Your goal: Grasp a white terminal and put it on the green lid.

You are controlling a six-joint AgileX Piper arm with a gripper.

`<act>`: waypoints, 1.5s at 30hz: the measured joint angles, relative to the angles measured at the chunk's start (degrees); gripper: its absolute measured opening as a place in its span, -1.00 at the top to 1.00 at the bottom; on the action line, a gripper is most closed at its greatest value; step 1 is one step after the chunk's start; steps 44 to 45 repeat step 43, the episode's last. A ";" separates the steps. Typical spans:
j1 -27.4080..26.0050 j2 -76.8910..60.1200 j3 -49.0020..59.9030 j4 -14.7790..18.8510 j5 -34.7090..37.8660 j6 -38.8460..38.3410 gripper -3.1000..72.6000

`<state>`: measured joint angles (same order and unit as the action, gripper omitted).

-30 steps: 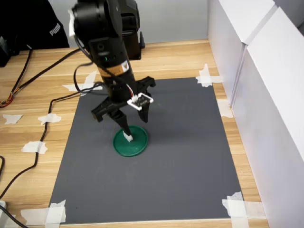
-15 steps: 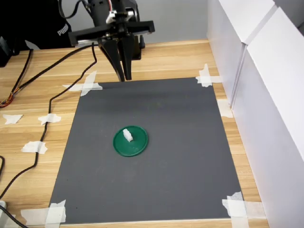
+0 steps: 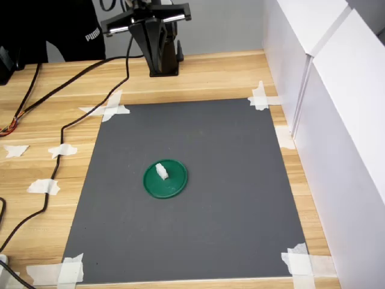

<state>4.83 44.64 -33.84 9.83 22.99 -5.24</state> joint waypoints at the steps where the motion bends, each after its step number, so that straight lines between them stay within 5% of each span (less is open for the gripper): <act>1: 0.00 -1.10 1.00 0.00 -0.05 0.00 0.96; 29: 0.00 -42.09 27.56 0.00 -0.58 0.25 0.96; 45: 0.00 -45.23 31.75 0.05 0.19 0.30 0.96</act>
